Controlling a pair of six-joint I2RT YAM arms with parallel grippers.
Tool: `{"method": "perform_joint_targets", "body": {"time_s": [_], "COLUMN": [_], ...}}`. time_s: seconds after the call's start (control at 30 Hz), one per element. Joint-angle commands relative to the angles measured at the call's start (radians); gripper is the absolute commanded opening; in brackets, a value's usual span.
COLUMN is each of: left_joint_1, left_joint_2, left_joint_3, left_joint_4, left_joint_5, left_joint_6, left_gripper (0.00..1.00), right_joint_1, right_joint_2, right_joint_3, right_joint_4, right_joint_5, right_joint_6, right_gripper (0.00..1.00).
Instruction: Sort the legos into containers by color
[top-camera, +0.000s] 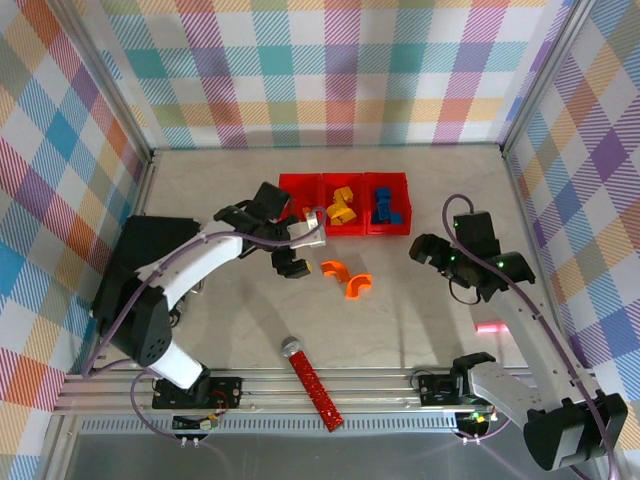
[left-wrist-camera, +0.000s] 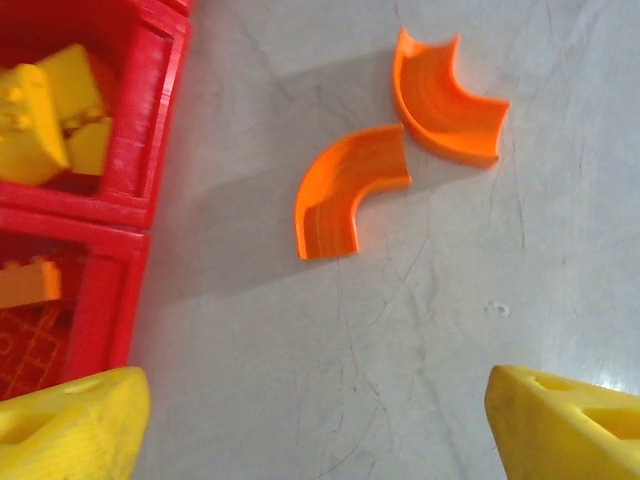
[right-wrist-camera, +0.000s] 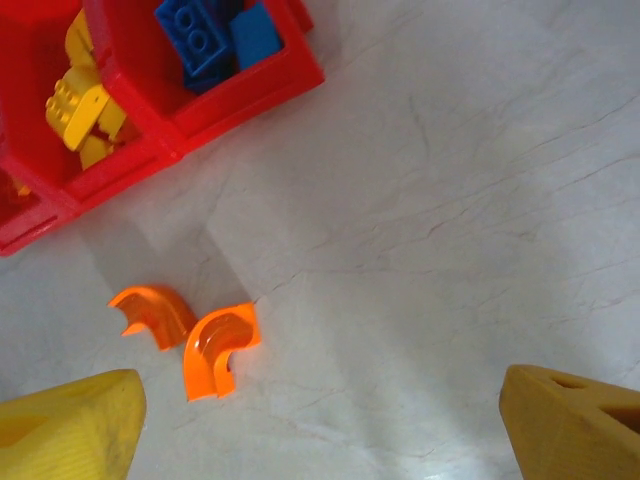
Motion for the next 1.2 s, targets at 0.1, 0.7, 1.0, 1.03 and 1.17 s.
{"method": "perform_joint_targets", "body": {"time_s": [0.1, 0.7, 1.0, 1.03, 1.17], "left_joint_1": [-0.086, -0.214, -0.217, -0.216, -0.216], "left_joint_2": [0.136, 0.286, 0.362, 0.368, 0.382], "left_joint_3": [0.094, 0.104, 0.134, 0.136, 0.119], "left_joint_4": [-0.127, 0.066, 0.102, 0.108, 0.154], "left_joint_5": [-0.075, -0.212, -0.252, -0.258, -0.277], "left_joint_6": [0.228, 0.194, 0.143, 0.134, 0.114], "left_gripper": [0.77, 0.61, 0.50, 0.48, 0.43], "right_joint_1": [-0.116, -0.205, -0.213, -0.215, -0.220], "right_joint_2": [0.011, 0.030, 0.010, 0.008, 0.008], "right_joint_3": [-0.033, -0.075, -0.075, -0.073, -0.067], "right_joint_4": [0.076, 0.110, 0.087, 0.087, 0.079], "right_joint_5": [-0.105, -0.226, -0.221, -0.223, -0.228], "right_joint_6": [-0.070, -0.090, -0.110, -0.111, -0.120], "right_gripper": [0.92, 0.92, 0.92, 0.92, 0.93]}}
